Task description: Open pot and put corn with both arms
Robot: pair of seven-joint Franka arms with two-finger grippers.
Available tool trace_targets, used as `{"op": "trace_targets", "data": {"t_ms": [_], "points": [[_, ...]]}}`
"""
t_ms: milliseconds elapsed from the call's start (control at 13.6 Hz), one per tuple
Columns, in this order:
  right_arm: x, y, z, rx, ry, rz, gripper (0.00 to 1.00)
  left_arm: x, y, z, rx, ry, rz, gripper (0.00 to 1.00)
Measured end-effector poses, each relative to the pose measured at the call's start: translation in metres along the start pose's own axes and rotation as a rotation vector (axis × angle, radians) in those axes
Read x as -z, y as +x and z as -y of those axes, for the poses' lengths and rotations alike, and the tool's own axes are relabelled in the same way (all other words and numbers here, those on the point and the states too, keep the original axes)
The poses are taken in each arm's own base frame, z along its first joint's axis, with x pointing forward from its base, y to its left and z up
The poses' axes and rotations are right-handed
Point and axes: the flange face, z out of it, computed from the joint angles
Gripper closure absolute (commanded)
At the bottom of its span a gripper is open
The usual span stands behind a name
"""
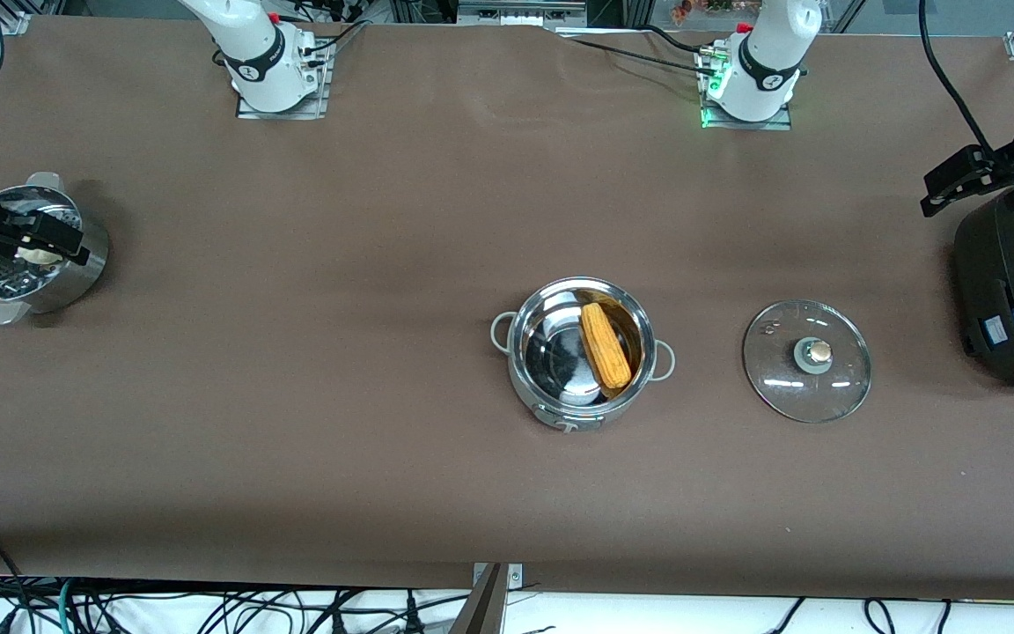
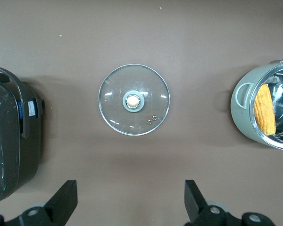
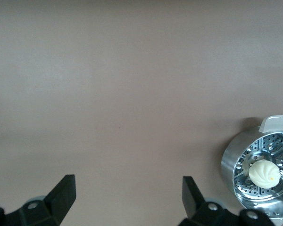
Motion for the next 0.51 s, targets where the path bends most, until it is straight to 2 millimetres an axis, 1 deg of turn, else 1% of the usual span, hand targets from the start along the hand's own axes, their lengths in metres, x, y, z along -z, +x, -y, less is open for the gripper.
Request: {"op": "trace_targets", "data": {"t_ms": [147, 515], "points": [[-0.0039, 0.0036, 0.0004, 0.001, -0.001, 0.0, 0.0, 0.0, 0.0, 0.0, 0.0, 0.0, 0.0, 0.0], [-0.0035, 0.0042, 0.0029, 0.009, -0.002, -0.001, 0.0, 0.0, -0.0001, 0.0, 0.0, 0.0, 0.001, 0.0]]}}
